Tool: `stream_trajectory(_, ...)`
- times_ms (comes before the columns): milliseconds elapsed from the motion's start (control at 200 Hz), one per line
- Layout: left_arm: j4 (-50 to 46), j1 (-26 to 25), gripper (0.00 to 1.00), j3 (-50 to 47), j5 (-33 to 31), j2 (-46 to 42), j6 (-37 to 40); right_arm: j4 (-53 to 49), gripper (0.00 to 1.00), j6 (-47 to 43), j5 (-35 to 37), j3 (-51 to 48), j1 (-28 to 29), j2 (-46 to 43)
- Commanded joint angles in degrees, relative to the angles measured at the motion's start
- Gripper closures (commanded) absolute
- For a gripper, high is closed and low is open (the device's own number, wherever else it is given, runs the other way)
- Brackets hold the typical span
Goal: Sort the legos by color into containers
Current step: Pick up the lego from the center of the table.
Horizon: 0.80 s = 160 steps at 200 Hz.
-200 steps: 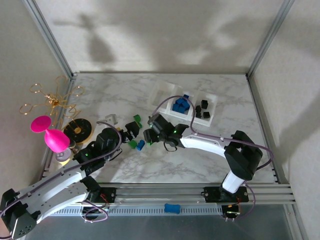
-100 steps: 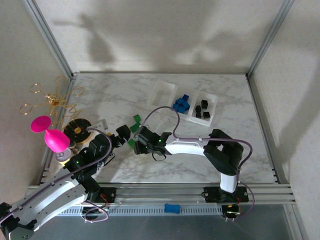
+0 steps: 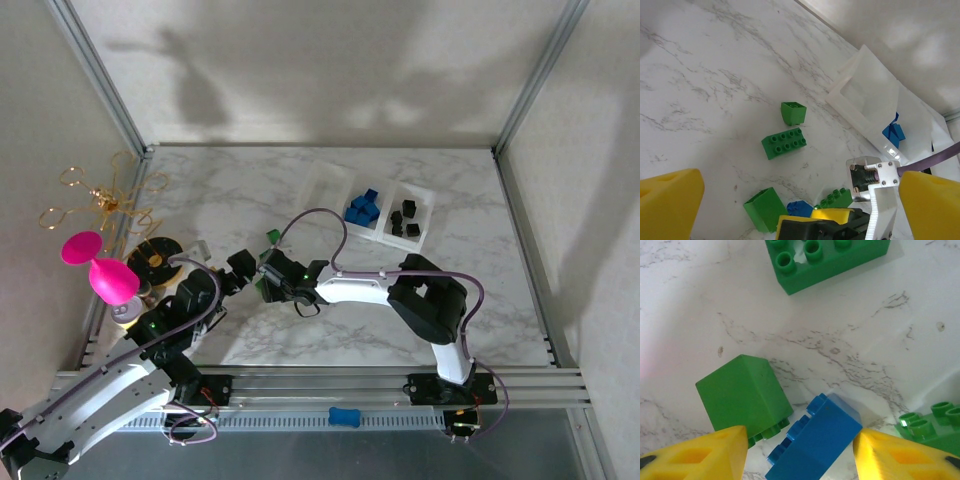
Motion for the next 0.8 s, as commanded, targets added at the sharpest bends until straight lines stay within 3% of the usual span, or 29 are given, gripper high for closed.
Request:
stream_trajectory(0, -0.5, 0.3, 0.00, -0.5, -0.7, -0.2, -0.4, -3.5, 0.45, 0.2, 3.7, 0.2, -0.2, 1.0)
stream_trajectory(285, 0.1, 0.4, 0.00, -0.6, -0.6, 0.0, -0.6, -7.2, 0.54, 0.1, 5.9, -1.3, -0.1, -1.2)
stream_trajectory(796, 0.9, 0.4, 0.00, -0.2, 0.0, 0.7, -0.5, -7.0, 0.68, -0.9, 3.3, -0.5, 0.4, -1.1)
